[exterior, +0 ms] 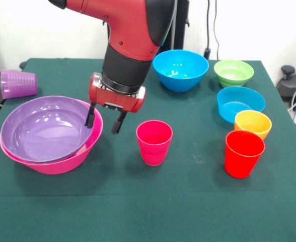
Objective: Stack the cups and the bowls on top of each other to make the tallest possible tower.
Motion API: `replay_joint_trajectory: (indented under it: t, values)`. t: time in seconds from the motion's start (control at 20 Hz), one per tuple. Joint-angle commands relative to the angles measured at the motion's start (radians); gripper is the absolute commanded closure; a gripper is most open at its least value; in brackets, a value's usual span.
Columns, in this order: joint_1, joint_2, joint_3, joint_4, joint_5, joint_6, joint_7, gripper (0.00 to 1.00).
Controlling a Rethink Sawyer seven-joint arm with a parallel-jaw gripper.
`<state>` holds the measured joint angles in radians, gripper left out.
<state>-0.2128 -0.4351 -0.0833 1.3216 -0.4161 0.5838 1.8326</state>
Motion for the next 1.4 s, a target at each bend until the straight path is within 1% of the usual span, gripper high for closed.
replay_joint_trajectory:
  t: [0.05, 0.5, 0.6, 0.85, 1.15, 1.4]
  values:
    - [0.019, 0.023, 0.074, 0.012, -0.053, 0.142, -0.132, 0.00]
    - [0.008, 0.007, 0.074, 0.042, -0.092, 0.192, -0.208, 0.00]
    - [0.010, 0.010, 0.073, 0.034, -0.110, 0.206, -0.226, 0.00]
    - [0.011, 0.014, 0.082, 0.014, -0.124, 0.229, -0.217, 0.00]
    - [0.008, 0.008, 0.091, 0.013, -0.135, 0.240, -0.214, 0.00]
    - [-0.004, 0.002, 0.103, 0.027, -0.114, 0.232, -0.198, 0.00]
